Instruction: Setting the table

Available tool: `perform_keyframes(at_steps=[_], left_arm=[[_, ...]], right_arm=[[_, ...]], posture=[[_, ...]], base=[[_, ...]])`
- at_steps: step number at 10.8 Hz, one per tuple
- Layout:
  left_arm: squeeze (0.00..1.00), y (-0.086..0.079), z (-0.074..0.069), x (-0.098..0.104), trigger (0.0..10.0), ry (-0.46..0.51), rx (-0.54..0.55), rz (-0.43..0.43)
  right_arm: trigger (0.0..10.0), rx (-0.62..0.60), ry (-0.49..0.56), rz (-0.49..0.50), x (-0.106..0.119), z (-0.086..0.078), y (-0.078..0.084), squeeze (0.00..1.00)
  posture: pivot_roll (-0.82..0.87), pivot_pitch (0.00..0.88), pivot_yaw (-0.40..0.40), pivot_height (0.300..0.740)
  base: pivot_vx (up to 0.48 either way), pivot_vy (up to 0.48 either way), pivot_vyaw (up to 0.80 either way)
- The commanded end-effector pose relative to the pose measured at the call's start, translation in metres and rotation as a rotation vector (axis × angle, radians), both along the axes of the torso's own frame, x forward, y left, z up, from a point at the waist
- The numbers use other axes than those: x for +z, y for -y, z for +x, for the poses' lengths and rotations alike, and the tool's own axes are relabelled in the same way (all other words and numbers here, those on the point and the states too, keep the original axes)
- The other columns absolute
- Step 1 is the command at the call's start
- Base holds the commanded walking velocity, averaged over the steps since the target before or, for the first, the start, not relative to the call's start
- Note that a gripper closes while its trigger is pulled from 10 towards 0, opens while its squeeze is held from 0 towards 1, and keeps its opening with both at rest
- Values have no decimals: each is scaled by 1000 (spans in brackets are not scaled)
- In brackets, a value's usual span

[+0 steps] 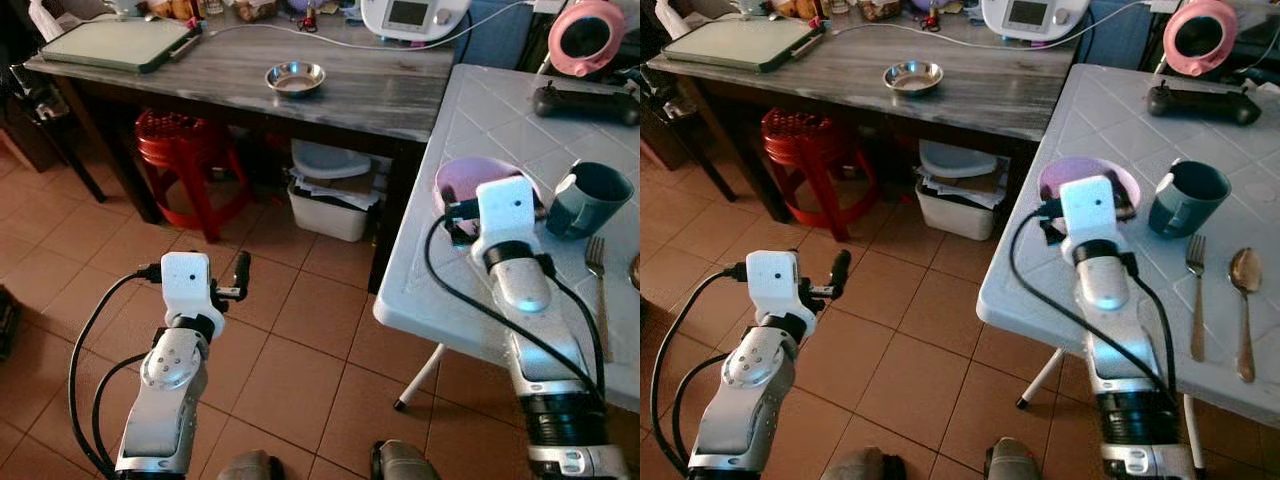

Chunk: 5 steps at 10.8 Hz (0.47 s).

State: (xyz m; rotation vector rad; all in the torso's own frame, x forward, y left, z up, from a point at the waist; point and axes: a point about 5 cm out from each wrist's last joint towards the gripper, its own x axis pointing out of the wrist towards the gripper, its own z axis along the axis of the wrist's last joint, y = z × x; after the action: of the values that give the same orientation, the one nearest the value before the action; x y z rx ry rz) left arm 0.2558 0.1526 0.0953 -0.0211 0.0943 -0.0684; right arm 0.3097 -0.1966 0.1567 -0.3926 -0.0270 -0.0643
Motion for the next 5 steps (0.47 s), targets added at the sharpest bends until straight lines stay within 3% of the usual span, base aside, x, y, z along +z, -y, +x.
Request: perform_keyframes(at_steps=[1,5], left_arm=[[0,-2,-2,0,10000,-8,3,6],[0,-1,-2,0,10000,-11,3,5]], right_arm=[[10000,29,-21,-8,3,4,-1,0],[10000,209,-134,-30,0,7,-14,0]], posture=[[-39,99,63,740],[-40,106,60,740]], base=[[0,0,0],[0,0,0]])
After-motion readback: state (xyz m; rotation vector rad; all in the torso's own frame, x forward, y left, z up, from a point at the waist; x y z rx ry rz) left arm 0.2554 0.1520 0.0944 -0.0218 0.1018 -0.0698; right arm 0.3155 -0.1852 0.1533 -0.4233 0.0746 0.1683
